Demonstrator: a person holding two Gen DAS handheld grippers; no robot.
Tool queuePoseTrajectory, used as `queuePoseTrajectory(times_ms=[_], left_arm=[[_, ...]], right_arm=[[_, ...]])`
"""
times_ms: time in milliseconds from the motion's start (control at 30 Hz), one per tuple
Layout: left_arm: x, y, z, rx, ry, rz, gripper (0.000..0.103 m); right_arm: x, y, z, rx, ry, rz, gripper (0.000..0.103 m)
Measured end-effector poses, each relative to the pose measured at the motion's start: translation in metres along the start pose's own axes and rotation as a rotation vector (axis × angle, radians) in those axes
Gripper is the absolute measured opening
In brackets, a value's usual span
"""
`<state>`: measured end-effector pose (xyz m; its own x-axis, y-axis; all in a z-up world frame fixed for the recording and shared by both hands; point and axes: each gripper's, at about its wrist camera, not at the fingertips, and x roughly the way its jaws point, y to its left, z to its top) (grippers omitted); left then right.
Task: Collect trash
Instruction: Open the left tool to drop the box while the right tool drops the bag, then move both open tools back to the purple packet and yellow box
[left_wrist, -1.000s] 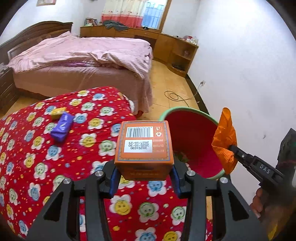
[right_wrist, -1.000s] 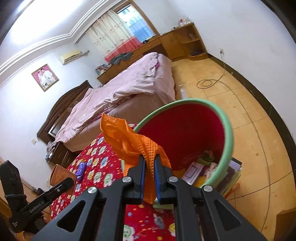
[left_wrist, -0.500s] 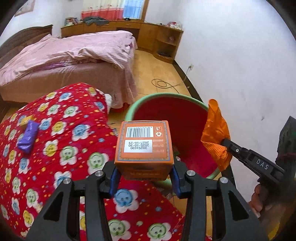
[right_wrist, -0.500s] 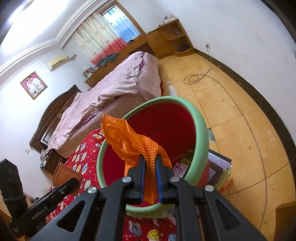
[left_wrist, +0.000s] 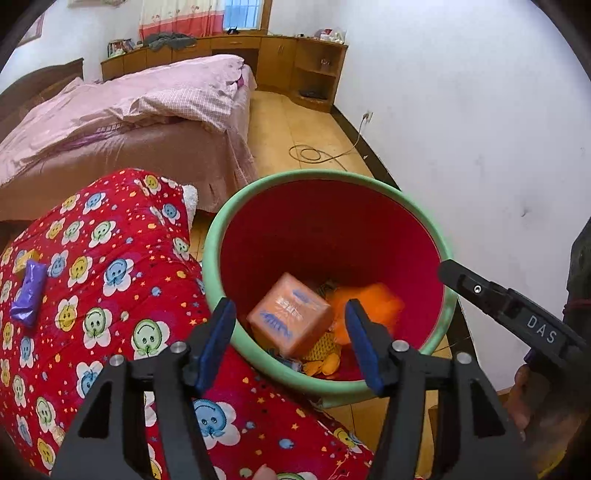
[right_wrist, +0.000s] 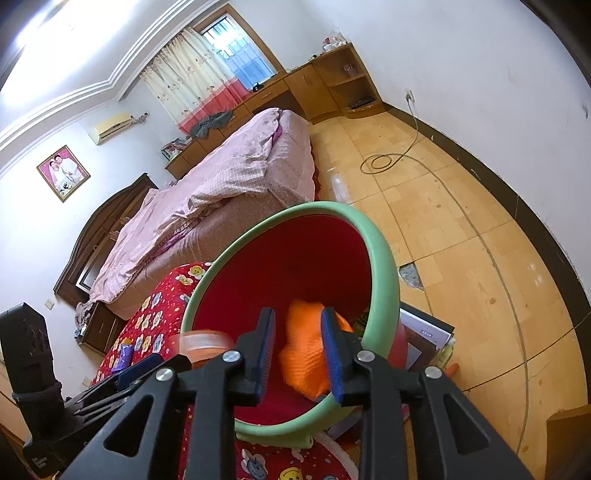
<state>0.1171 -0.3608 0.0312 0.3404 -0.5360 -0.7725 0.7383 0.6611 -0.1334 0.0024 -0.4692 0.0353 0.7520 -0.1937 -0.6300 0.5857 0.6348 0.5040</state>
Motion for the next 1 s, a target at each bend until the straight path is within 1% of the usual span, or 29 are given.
queuePoseTrajectory(times_ms=[67,133,333,533,700,767,1000], left_arm=[[-0.001,0.002,-0.001,0.001,-0.004,0.001,0.062],[-0.002,0.004,-0.001,-0.009,-0.007,0.000,0.062],[-0.011,0.013,-0.005,-0.042,-0.015,0.013,0.062],[-0.022,0.027,-0.008,-0.083,-0.033,0.026,0.062],[-0.033,0.039,-0.009,-0.100,-0.053,0.049,0.062],[-0.039,0.045,-0.009,-0.110,-0.061,0.059,0.062],[-0.055,0.070,-0.010,-0.151,-0.086,0.108,0.062]], right_arm=[[-0.001,0.000,0.000,0.002,-0.001,0.001,0.033],[-0.001,0.000,0.000,0.003,0.000,0.004,0.034],[-0.003,0.001,-0.001,-0.012,-0.002,-0.004,0.035],[-0.006,0.011,-0.003,-0.034,0.000,0.001,0.036],[-0.007,0.021,-0.005,-0.057,0.008,0.009,0.042],[-0.007,0.026,-0.006,-0.067,0.011,0.015,0.048],[-0.004,0.053,-0.010,-0.120,0.023,0.039,0.051]])
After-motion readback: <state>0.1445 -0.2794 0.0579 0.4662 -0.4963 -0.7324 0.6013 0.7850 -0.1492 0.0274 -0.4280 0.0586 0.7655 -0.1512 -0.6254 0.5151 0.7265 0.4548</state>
